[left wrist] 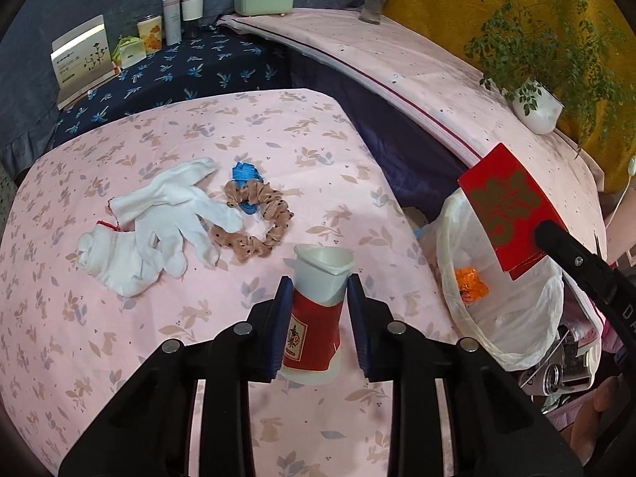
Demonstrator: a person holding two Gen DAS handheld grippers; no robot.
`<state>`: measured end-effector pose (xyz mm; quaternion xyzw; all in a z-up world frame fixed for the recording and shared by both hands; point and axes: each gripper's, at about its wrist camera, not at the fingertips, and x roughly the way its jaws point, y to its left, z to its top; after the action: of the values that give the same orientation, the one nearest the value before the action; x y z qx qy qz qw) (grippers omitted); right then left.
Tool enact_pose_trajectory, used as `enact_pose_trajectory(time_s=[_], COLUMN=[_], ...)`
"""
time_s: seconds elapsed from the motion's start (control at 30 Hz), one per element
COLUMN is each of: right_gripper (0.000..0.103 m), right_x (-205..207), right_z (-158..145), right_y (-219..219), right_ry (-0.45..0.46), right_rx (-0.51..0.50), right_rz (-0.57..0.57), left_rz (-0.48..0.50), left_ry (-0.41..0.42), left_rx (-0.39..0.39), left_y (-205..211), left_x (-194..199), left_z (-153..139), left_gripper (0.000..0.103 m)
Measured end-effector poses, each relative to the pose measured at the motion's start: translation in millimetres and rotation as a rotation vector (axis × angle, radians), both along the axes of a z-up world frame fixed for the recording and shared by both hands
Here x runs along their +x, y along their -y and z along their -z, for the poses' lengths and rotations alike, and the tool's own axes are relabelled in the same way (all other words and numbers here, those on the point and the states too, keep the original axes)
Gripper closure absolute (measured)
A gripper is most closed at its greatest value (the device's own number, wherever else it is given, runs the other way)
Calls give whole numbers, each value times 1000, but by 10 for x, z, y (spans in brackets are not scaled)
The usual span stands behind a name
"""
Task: Collect trash
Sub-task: 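Carry the cup and red box over the wastebasket and open both tools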
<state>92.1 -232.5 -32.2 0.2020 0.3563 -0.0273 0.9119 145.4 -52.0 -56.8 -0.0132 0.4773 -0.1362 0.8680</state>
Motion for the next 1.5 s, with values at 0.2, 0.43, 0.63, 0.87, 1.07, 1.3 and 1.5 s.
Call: enact_pose_trajectory(time_s=[0.2, 0.43, 0.63, 0.87, 1.07, 1.3, 1.5], right_gripper=[101, 101, 101, 101, 101, 99, 72], right_x=[-96, -181, -267, -388, -471, -510, -564], right_z=[40, 26, 55, 147, 236, 290, 304], right_y=[123, 220, 384, 665, 843, 970, 1054], right_ry=[-3, 1, -5, -24, -44, -55, -42], right_rx=[5, -16, -15, 2, 19, 25, 36], right_rz=[32, 60, 90, 147, 184, 207, 254], left_rz=[14, 45, 97, 179, 241, 285, 269], left_ry=[14, 33, 55, 65, 66, 39, 76], left_rx=[3, 2, 0, -11, -10, -18, -14], left_y=[34, 186, 459, 874, 1202, 1462, 1513], left_x=[-54, -74, -80, -109, -145, -152, -175], left_z=[-59, -166, -277, -367, -387, -327, -346], left_gripper=[76, 76, 76, 76, 76, 74, 44])
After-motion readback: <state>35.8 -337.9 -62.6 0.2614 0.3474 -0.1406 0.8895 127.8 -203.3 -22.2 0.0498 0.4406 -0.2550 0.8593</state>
